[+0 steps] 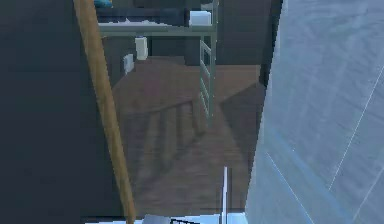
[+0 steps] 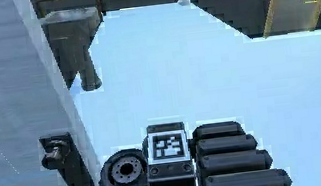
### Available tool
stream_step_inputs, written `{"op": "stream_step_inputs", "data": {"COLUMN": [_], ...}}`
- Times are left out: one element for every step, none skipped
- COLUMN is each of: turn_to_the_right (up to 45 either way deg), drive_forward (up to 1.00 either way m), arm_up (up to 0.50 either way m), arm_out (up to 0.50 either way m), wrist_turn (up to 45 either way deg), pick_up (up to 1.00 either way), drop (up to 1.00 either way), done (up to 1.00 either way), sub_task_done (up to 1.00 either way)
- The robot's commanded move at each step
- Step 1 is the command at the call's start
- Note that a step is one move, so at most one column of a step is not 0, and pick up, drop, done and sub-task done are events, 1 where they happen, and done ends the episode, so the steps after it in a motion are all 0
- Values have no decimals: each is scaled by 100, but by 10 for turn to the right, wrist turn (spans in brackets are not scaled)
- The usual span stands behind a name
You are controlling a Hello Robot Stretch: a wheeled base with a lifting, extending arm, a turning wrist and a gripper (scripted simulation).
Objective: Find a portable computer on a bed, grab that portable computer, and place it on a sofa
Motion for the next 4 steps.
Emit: {"op": "stream_step_inputs", "data": {"turn_to_the_right": [0, 90, 0, 180], "drive_forward": [100, 0, 25, 0], "arm_up": [0, 0, 0, 0], "arm_out": [0, 0, 0, 0], "wrist_turn": [0, 0, 0, 0], "pick_up": [0, 0, 0, 0], "drop": [0, 0, 0, 0], "done": [0, 0, 0, 0], "sub_task_done": [0, 0, 0, 0]}}
